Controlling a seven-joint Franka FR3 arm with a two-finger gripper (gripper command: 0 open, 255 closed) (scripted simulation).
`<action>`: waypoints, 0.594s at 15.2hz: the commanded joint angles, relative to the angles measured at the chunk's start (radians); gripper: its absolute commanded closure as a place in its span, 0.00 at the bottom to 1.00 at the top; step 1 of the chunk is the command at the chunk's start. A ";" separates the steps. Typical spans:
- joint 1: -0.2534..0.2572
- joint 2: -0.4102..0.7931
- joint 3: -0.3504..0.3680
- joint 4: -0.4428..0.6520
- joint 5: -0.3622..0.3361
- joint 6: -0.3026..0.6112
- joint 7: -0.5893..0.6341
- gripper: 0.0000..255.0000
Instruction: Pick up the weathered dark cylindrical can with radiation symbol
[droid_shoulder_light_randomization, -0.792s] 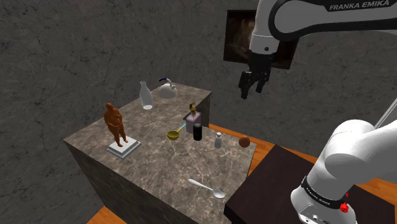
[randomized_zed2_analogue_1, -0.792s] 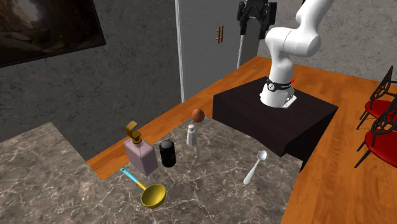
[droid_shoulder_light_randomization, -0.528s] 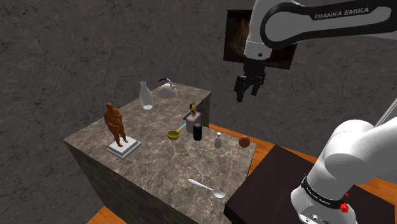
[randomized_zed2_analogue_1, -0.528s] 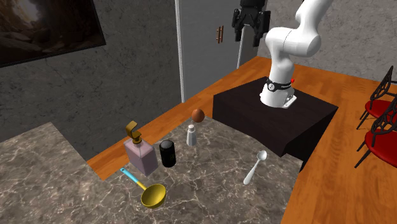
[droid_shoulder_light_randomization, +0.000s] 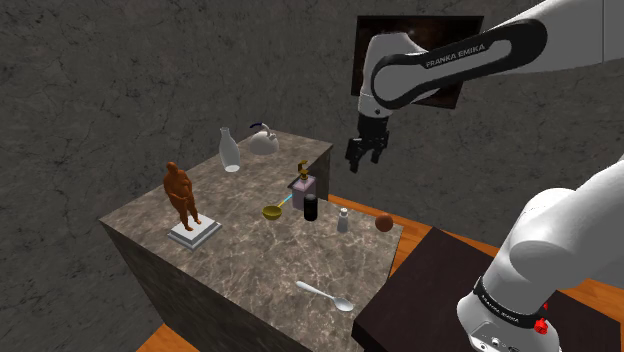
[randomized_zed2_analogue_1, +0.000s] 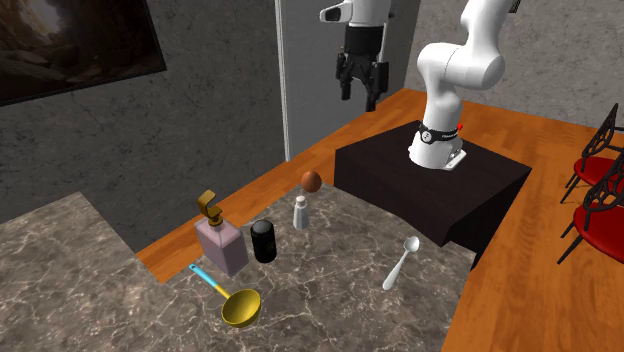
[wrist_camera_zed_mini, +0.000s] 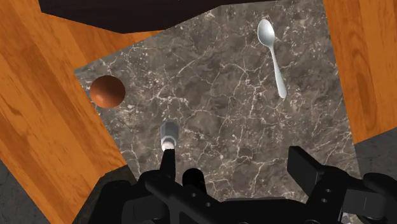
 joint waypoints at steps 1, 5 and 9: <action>-0.005 0.076 -0.010 0.017 -0.003 0.061 -0.021 0.00; -0.008 0.228 -0.018 0.063 -0.002 0.166 -0.049 0.00; -0.011 0.384 -0.025 0.132 0.002 0.254 -0.077 0.00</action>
